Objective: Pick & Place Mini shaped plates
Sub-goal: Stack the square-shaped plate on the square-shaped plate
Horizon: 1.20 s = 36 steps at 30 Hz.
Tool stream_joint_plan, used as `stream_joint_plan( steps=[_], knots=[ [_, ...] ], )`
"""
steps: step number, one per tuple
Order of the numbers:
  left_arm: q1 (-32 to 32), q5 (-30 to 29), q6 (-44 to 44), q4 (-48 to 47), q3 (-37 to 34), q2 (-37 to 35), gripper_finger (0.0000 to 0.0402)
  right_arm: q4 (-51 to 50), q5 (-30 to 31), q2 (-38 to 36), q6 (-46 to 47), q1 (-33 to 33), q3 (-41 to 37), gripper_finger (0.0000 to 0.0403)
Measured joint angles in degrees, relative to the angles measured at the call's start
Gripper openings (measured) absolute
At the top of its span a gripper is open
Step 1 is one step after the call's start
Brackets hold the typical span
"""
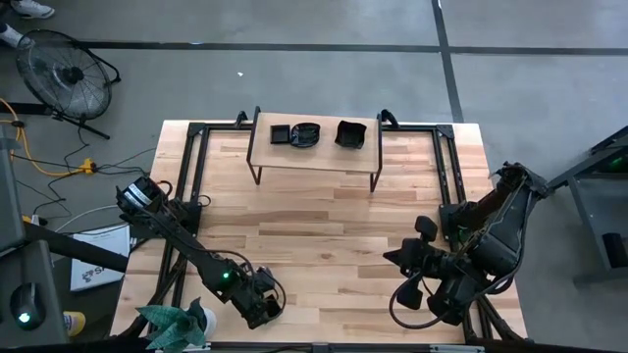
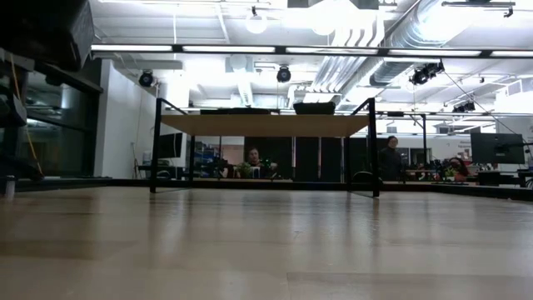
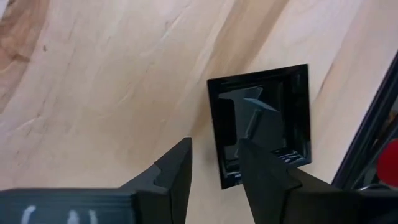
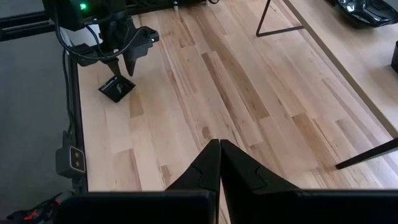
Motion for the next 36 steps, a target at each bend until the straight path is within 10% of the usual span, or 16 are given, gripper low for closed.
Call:
stream_joint_plan(
  steps=[24, 36],
  knots=[
    [0.02, 0.01, -0.55, 0.48, 0.0, 1.84, 0.0198, 0.02, -0.2, 0.0, 0.02, 0.0, 0.0, 0.0004],
    [0.04, 1.73, -2.75, -0.14, -0.07, 1.79, 0.0067, 0.02, -0.22, 0.0, 0.02, 0.0, 0.0, 0.0003]
  ],
)
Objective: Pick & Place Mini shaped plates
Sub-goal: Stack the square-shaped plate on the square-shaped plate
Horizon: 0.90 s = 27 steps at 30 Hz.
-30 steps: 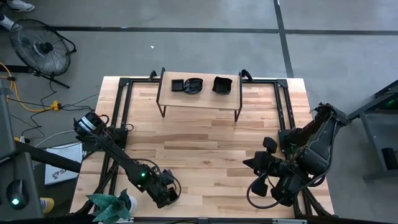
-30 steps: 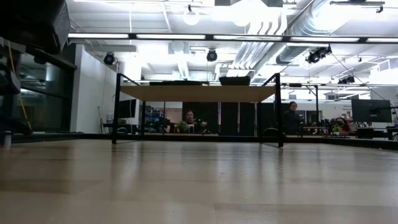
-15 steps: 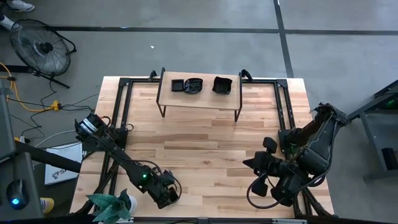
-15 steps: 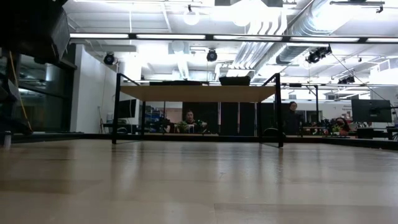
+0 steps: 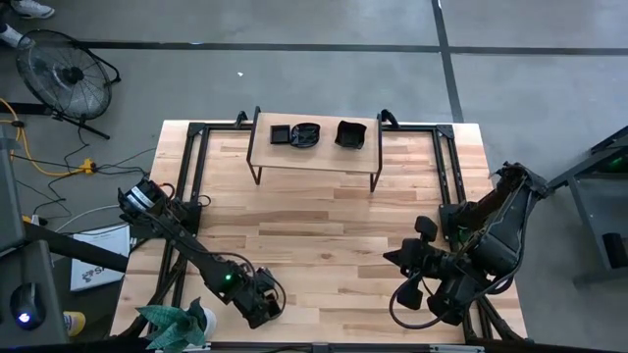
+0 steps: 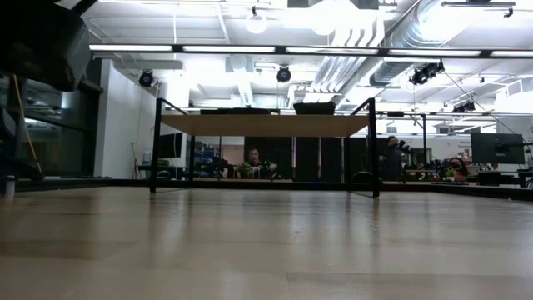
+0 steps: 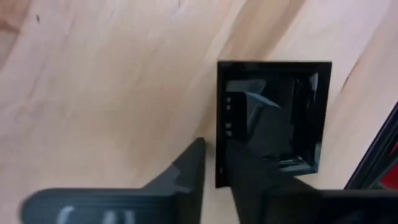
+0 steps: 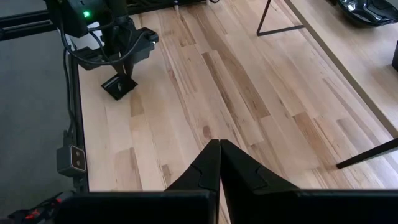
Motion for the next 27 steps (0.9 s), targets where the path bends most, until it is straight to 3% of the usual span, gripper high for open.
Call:
stream_joint_plan(
  steps=[6, 14, 27],
  knots=[
    [-0.02, 1.28, -1.06, 0.29, 0.13, -0.16, 0.0007, 0.0, 0.0, 0.0, 0.0, 0.0, 0.0, 0.0003],
    [-0.02, 0.98, -0.92, -3.04, 2.6, -0.17, 0.0002, 0.0, -0.02, 0.0, -0.02, 0.0, 0.0, 0.0002],
    [2.1, -6.07, -0.72, -24.59, 17.68, -0.18, 0.0001, -0.02, -0.02, 0.0, -1.97, 0.0, 0.0, 0.0004]
  ],
)
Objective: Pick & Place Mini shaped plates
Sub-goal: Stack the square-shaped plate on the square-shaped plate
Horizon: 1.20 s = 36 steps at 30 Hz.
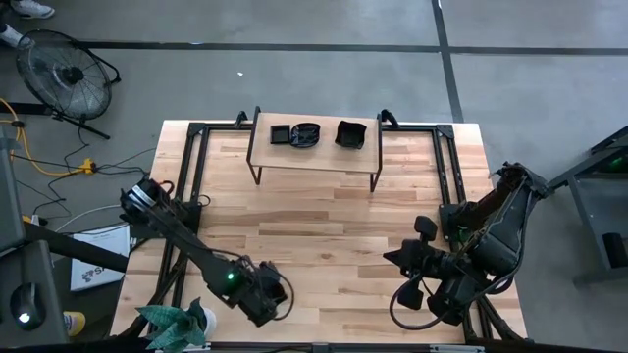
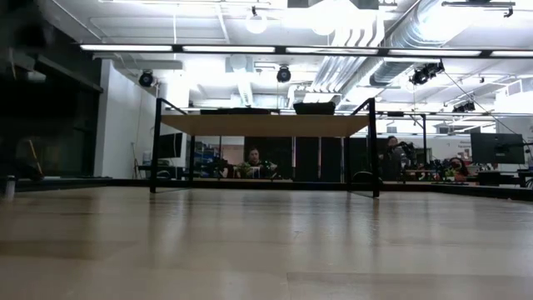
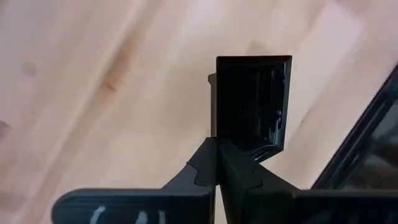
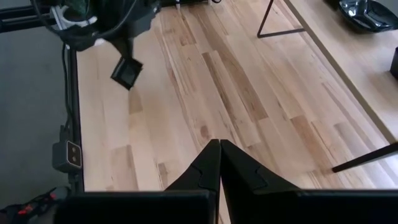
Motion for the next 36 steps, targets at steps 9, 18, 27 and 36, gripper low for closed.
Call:
stream_joint_plan(
  steps=[9, 18, 27, 36],
  knots=[
    [10.14, -7.52, 6.82, -7.73, 9.98, -2.19, 0.0, -0.3, 0.0, 0.0, -1.09, 0.0, 0.0, 0.0007],
    [26.07, -10.68, 14.98, -16.9, 11.08, -12.71, 0.0, -0.39, 0.08, 0.0, -1.25, -0.5, 0.0, 0.0003],
    [45.52, -16.55, 20.22, -18.86, 11.06, -24.98, 0.0, 0.04, 0.23, -0.02, -1.05, -3.63, -0.02, 0.0002],
    [62.25, -9.94, 25.62, -12.41, 10.2, -24.47, 0.0, -0.1, 0.3, -0.02, -1.68, -7.48, -0.02, 0.0007]
  ],
)
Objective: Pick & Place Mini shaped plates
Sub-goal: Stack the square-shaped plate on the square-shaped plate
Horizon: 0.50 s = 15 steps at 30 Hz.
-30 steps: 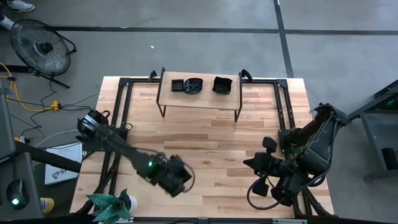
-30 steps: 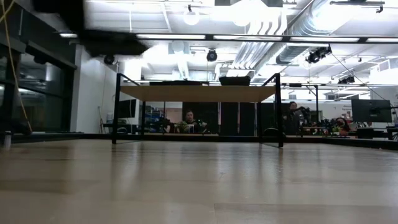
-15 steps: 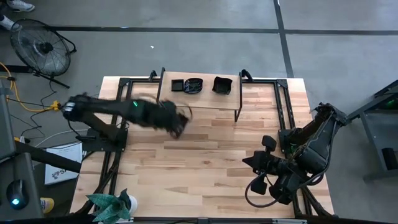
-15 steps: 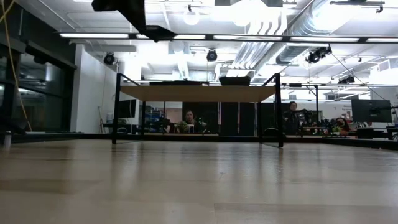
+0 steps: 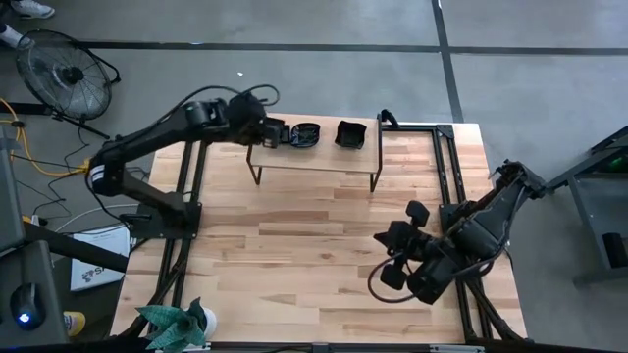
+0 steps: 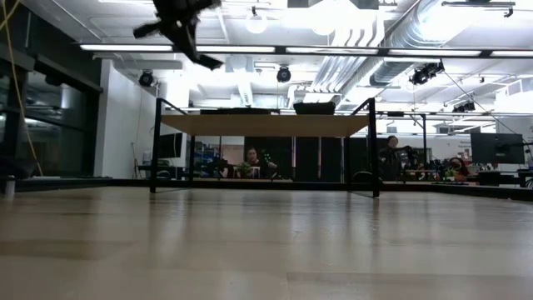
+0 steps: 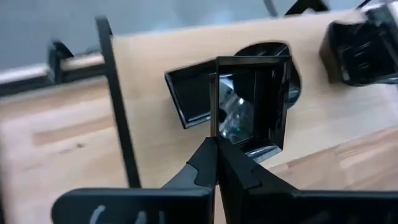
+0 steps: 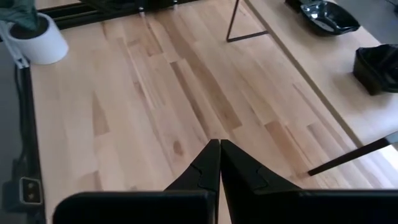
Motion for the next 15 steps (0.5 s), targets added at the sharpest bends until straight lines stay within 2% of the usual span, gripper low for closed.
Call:
stream_joint_plan(
  steps=[6, 15],
  knots=[
    [7.49, 10.22, 2.47, 6.14, -2.2, 2.47, 0.0, -0.1, -0.21, 0.0, -0.87, -1.96, 0.0, 0.0003],
    [16.32, 19.74, 4.89, 7.3, -2.55, 6.2, 0.0, -0.16, 0.01, 0.0, -0.9, -2.38, 0.0, 0.0006]
  ],
)
